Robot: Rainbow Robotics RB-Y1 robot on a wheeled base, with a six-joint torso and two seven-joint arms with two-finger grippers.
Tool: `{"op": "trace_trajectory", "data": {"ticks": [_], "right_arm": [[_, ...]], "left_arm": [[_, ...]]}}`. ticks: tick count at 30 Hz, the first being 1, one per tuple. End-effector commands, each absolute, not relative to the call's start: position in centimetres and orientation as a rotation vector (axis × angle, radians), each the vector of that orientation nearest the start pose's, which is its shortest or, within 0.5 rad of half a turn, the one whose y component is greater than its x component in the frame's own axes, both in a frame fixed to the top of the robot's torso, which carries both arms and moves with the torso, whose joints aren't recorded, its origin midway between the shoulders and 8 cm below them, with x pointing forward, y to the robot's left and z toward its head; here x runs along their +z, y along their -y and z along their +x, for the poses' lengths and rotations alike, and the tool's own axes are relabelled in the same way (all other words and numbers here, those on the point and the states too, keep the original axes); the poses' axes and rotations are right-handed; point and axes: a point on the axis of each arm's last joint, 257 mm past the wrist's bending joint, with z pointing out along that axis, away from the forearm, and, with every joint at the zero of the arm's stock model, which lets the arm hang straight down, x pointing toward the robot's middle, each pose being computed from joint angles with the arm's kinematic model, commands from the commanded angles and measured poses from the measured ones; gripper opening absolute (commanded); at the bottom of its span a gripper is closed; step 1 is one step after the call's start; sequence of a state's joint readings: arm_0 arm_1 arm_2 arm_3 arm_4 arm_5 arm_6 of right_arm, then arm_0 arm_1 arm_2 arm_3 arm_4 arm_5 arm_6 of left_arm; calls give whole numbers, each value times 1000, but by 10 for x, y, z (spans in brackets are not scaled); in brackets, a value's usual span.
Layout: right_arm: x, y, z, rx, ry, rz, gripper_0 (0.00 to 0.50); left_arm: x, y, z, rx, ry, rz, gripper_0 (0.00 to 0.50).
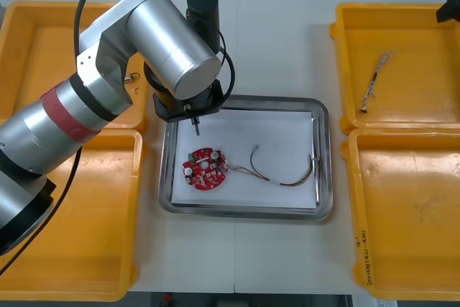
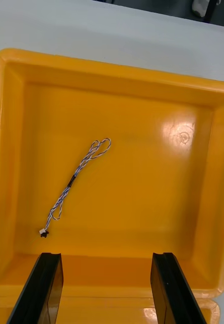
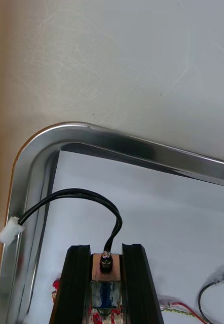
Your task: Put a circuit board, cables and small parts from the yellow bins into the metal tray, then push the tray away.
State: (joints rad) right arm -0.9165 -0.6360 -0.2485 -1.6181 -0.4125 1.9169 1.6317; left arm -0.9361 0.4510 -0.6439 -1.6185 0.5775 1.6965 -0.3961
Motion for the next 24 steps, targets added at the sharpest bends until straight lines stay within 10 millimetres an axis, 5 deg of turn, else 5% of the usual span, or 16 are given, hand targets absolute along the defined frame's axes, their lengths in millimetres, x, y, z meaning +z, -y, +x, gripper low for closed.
{"op": "trace_trajectory", "data": {"ticks": [1, 17, 24], "right_arm": [[16, 357, 552, -67, -2386, 20, 500], [-25, 338, 558, 42, -2484, 98, 500], [-29, 335, 563, 51, -2525, 131, 500]], "left_arm": [[-185, -66, 515, -141, -2585, -348, 0], [-216, -74, 517, -124, -2593, -360, 1], [-223, -77, 519, -121, -2601, -372, 3]]}}
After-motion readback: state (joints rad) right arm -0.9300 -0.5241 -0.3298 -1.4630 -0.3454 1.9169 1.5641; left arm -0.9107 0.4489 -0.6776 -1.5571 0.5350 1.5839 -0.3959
